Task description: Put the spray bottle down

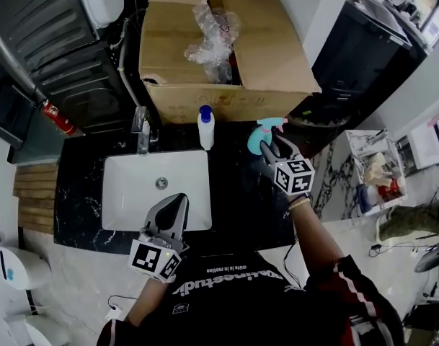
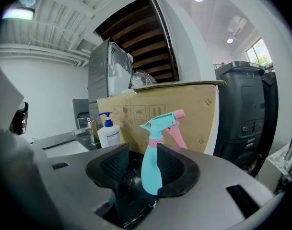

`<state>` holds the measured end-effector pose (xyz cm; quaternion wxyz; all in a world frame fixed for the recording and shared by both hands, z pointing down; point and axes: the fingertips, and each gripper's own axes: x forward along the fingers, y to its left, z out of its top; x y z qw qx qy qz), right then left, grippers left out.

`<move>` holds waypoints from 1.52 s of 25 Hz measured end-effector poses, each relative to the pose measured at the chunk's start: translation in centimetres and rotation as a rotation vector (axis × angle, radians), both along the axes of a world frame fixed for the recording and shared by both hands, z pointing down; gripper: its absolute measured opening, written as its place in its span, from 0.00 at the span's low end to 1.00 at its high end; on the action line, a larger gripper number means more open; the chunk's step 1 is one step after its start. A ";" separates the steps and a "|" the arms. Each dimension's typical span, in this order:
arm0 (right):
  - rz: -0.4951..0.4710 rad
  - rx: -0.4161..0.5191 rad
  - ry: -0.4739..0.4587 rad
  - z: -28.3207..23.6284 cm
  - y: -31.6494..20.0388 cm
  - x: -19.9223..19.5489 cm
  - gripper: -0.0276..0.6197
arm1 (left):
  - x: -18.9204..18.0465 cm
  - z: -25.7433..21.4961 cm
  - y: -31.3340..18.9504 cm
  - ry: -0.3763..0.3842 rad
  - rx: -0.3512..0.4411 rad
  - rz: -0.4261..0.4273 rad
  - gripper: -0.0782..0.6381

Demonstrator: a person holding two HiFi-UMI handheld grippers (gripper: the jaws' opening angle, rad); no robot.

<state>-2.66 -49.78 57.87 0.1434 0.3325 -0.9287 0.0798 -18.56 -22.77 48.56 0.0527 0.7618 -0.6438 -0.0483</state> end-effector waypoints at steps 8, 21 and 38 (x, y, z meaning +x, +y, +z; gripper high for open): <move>-0.112 0.040 -0.154 -5.9 8.9 -1.2 0.24 | 0.9 -1.1 0.0 -0.004 0.039 0.043 0.13; -0.406 0.190 -0.250 -15.6 22.5 -5.8 0.10 | 3.0 -2.3 -0.4 -0.003 0.076 0.137 0.13; -0.327 0.146 -0.222 -15.3 24.6 -3.7 0.10 | 5.0 -3.6 -0.4 -0.053 0.099 0.179 0.13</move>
